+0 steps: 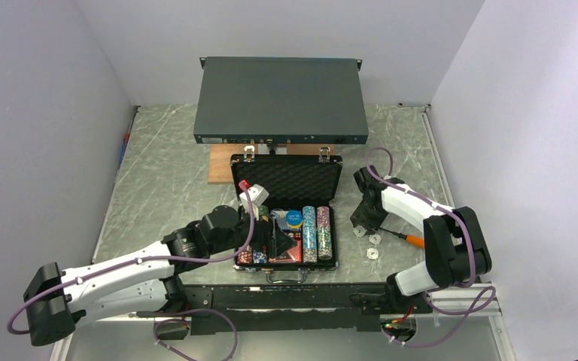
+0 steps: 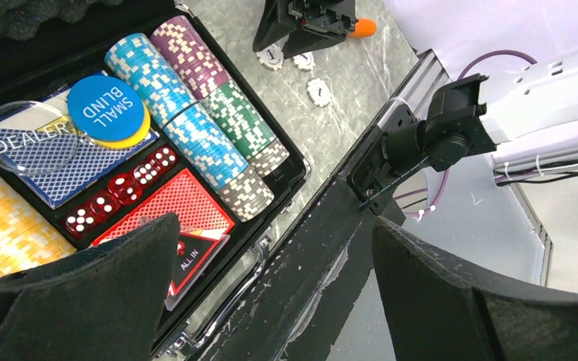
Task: Pack up texas hold em set
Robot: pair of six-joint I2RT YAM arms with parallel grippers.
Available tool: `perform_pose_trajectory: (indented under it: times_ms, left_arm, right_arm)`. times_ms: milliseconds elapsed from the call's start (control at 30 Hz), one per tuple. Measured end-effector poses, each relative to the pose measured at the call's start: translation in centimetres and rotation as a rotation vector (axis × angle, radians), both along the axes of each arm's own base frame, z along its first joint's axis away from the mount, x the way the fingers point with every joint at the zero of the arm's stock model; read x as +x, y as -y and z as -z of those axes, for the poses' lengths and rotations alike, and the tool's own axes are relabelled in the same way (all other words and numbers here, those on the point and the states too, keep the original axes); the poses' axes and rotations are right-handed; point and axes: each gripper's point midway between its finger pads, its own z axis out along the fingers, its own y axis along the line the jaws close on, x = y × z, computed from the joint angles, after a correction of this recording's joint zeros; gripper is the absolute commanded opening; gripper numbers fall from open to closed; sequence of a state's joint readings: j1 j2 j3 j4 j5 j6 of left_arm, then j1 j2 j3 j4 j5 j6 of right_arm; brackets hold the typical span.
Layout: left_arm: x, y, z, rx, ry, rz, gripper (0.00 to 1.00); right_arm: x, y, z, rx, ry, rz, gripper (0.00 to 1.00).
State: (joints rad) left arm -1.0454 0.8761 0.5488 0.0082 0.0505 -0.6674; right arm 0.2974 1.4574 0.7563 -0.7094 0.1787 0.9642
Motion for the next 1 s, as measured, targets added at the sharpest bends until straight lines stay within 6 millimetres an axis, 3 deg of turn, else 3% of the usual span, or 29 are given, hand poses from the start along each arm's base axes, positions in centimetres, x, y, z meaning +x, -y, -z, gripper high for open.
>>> perform_pose_trajectory:
  times_ms: [400,600,867,1000]
  left_arm:
    - [0.6,1.2,0.6,-0.011,-0.005,0.000,0.99]
    - [1.5,2.4,1.3,-0.032,0.012,-0.006,0.94]
    - [3.4,5.0,3.3,-0.056,0.042,-0.041,0.85]
    - [3.7,7.4,5.0,-0.030,0.054,-0.026,0.82]
  right_arm:
    - [0.2,0.3,-1.2,0.011,0.050,0.019,0.28]
    - [0.0,0.5,-1.9,0.024,0.053,0.039,0.27]
    - [0.5,-1.0,-4.5,0.128,0.141,0.053,0.25]
    - [0.7,-1.8,-5.5,0.176,0.159,0.045,0.23]
